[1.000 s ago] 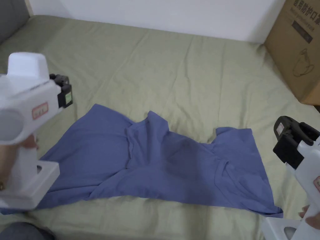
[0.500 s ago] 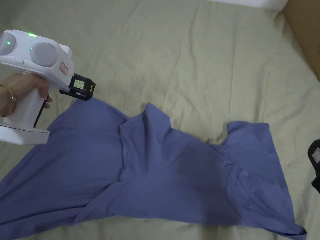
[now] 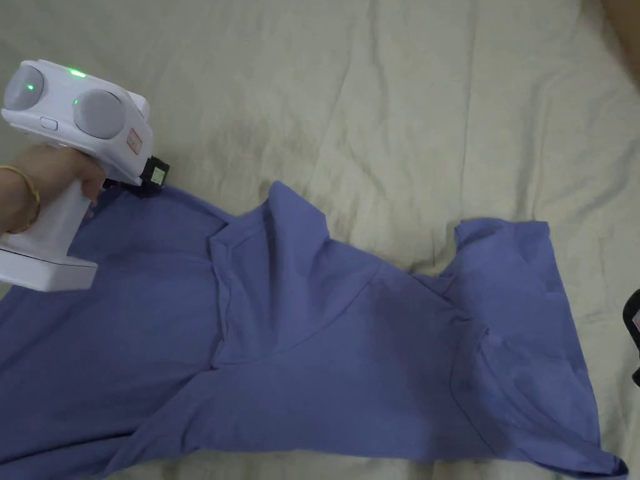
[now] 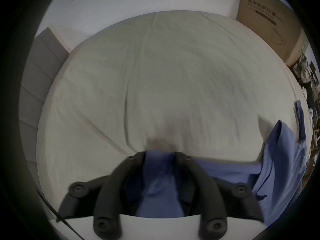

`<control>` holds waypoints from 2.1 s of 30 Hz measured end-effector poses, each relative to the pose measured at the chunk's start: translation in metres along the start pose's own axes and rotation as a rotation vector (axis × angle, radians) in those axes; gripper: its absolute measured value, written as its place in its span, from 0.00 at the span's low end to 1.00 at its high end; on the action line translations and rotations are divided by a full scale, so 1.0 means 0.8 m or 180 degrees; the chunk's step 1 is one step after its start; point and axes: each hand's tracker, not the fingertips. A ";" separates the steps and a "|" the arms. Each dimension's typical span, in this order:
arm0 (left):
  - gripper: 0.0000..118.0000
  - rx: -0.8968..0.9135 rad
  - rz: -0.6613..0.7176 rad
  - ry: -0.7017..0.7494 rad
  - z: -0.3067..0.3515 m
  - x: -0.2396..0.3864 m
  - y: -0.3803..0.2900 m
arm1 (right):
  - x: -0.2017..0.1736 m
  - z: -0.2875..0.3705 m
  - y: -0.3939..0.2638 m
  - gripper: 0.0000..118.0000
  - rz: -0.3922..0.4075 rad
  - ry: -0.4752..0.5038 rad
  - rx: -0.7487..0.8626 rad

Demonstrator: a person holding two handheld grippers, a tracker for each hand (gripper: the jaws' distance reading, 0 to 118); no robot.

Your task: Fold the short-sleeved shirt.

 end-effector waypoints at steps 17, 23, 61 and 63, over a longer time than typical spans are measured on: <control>0.00 0.0797 0.0061 -0.0193 0.167 -0.012 -0.017 | 0.041 -0.045 0.000 0.75 -0.0427 0.0004 -0.1179; 0.00 0.0827 0.0085 -0.0122 0.192 -0.003 -0.040 | 0.056 -0.122 -0.037 0.96 -0.0584 -0.0311 -0.2094; 0.00 0.1487 0.0808 -0.0038 0.319 -0.039 -0.058 | 0.106 0.020 0.112 0.03 -0.0576 0.0422 -0.0876; 0.00 0.1718 0.0957 -0.0083 0.361 -0.059 -0.061 | 0.103 0.050 0.150 0.03 -0.0502 0.0456 -0.0608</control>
